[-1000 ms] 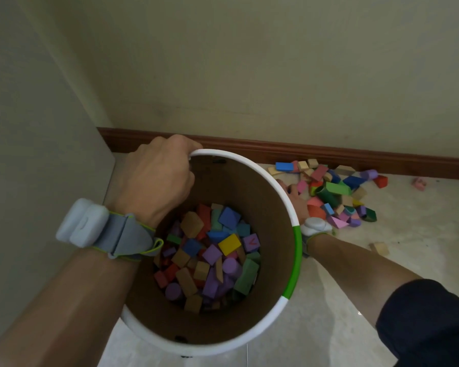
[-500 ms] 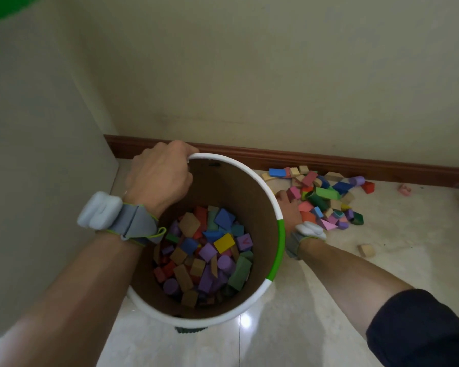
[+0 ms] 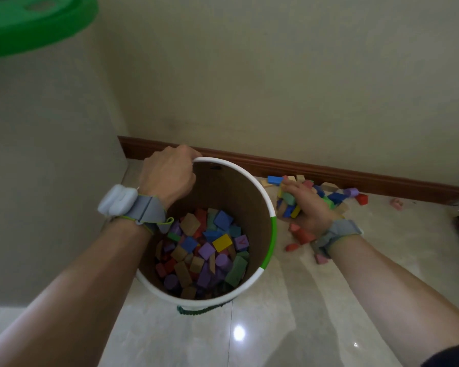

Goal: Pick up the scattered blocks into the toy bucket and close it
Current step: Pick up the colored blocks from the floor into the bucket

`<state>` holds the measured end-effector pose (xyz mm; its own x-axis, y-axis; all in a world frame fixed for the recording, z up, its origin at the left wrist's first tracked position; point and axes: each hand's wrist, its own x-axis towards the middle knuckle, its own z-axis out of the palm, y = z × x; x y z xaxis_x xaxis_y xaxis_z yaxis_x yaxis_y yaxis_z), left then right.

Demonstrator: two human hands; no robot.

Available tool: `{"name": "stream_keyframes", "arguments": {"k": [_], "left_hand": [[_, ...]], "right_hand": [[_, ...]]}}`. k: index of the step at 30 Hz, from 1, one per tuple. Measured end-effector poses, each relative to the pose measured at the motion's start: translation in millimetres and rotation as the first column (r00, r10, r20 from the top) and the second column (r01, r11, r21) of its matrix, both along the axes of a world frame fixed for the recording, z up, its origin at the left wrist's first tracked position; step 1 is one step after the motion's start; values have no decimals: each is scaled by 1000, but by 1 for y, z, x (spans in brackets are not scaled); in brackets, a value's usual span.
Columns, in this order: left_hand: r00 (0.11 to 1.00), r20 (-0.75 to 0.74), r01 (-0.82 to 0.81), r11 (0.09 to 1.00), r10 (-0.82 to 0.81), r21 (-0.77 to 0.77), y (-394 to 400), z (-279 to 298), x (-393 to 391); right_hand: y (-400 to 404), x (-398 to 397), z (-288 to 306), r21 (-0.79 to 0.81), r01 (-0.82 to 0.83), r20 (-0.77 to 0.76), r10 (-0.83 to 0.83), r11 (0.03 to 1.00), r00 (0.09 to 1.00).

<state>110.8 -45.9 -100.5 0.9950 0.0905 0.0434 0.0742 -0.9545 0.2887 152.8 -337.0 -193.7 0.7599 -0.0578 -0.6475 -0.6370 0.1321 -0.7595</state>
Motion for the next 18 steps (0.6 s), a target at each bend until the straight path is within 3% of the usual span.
{"name": "stream_keyframes", "arguments": {"k": [3,10,15,18], "left_hand": [[1000,8,-12,1000,12,1,-1,1,-3],[1000,-1,-32,999,32,-23,-3,2,-9],[999,-22,-29,999,29,-32,-3,2,-13],[995,-94,12,997,-19,-74,1,8,-11]], "right_hand": [[-2,-7,39,238,-21,60,7,971,998],[28,-47,139,436,-288,248,193,853,949],[52,-76,179,429,-604,367,480,672,796],[70,-92,181,428,-666,315,589,611,744]]}}
